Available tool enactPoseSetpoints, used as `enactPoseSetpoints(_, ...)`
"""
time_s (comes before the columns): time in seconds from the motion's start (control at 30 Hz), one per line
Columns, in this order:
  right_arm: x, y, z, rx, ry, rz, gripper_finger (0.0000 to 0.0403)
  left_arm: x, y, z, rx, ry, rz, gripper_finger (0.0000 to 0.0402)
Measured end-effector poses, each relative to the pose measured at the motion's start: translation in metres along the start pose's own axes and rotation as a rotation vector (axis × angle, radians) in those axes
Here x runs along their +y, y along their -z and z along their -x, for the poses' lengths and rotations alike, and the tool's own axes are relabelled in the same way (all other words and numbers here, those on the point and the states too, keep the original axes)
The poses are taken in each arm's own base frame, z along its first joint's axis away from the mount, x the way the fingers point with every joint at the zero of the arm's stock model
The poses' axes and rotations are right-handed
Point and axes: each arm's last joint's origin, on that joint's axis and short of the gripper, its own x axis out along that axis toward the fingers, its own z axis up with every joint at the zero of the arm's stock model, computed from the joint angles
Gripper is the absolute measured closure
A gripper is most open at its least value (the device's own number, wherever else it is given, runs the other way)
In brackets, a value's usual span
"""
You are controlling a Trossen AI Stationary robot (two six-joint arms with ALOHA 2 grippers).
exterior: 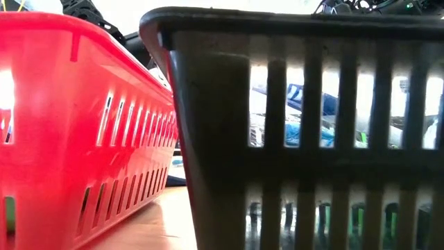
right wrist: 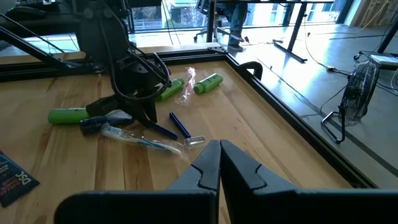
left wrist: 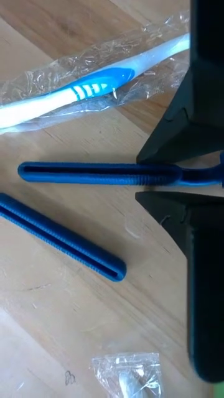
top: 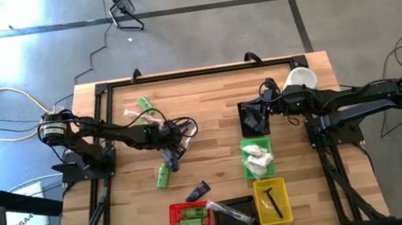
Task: Pick & Place Travel size toiletries
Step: Put the bottom blue razor into the yellow bin
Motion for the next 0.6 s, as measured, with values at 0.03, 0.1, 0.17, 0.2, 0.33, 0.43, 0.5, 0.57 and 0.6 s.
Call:
enactPoseSetpoints(0.03, 0.0000, 0.0000, 0.0000, 0.000, 0.000, 0.000, 0.0401, 0.0001, 0.0000, 0.0000, 0.000, 0.000, 0.000, 0.0334)
enactPoseSetpoints(0.1, 0.0000, 0.0000, 0.0000, 0.000, 0.000, 0.000, 0.0401, 0.0001, 0.0000, -0.0001, 0.001, -0.001, 0.000, 0.0343)
enactPoseSetpoints(0.17, 0.0000, 0.0000, 0.0000, 0.000, 0.000, 0.000, 0.0400, 0.0002, 0.0001, -0.0001, 0.001, -0.001, 0.000, 0.0351)
enactPoseSetpoints(0.2, 0.0000, 0.0000, 0.0000, 0.000, 0.000, 0.000, 0.0401, 0.0002, 0.0001, -0.0001, 0.001, -0.002, -0.001, 0.0355)
enactPoseSetpoints(0.33, 0.0000, 0.0000, 0.0000, 0.000, 0.000, 0.000, 0.0400, 0.0003, 0.0003, -0.0001, 0.003, -0.003, -0.001, 0.0366)
enactPoseSetpoints(0.43, 0.0000, 0.0000, 0.0000, 0.000, 0.000, 0.000, 0.0400, 0.0003, 0.0003, -0.0001, 0.003, -0.003, -0.001, 0.0366)
enactPoseSetpoints(0.5, 0.0000, 0.0000, 0.0000, 0.000, 0.000, 0.000, 0.0400, 0.0003, 0.0003, -0.0001, 0.003, -0.003, -0.001, 0.0365)
enactPoseSetpoints(0.57, 0.0000, 0.0000, 0.0000, 0.000, 0.000, 0.000, 0.0400, 0.0004, 0.0004, -0.0001, 0.003, -0.003, -0.003, 0.0365)
enactPoseSetpoints(0.6, 0.0000, 0.0000, 0.0000, 0.000, 0.000, 0.000, 0.0400, 0.0004, 0.0002, 0.0003, 0.002, -0.002, -0.009, 0.0364)
